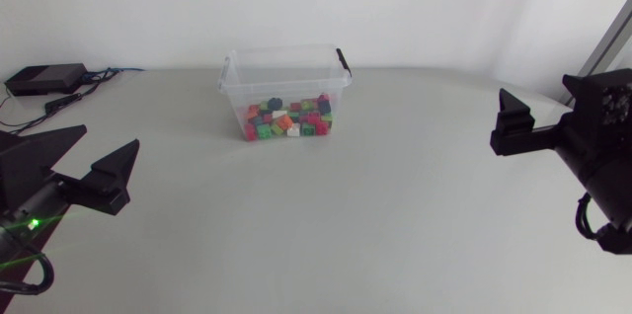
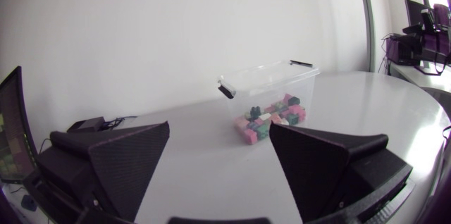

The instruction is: Place the duplo bricks in the container

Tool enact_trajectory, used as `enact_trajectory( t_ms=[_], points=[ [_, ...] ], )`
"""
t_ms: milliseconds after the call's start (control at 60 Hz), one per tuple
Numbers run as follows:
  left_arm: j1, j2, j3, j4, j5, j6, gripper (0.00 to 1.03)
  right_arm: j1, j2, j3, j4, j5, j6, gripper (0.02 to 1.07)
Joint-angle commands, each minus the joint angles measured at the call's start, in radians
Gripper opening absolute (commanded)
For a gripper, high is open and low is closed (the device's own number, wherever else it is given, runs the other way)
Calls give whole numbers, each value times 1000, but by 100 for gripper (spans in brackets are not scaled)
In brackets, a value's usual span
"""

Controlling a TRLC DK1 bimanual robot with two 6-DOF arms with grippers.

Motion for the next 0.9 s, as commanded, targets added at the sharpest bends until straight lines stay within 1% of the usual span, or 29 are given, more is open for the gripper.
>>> enact_trajectory(
  t_ms=[0, 367, 883],
  points=[
    [11, -33, -52, 24, 1, -6, 99, -14, -41, -50, 25, 7, -31, 103],
    [19, -170, -126, 37, 0, -14, 98, -48, -201, -154, 13, 1, -54, 103],
    [-11, -335, -227, -21, -98, -130, 96, -116, -485, -310, -160, -135, 152, 103]
  ],
)
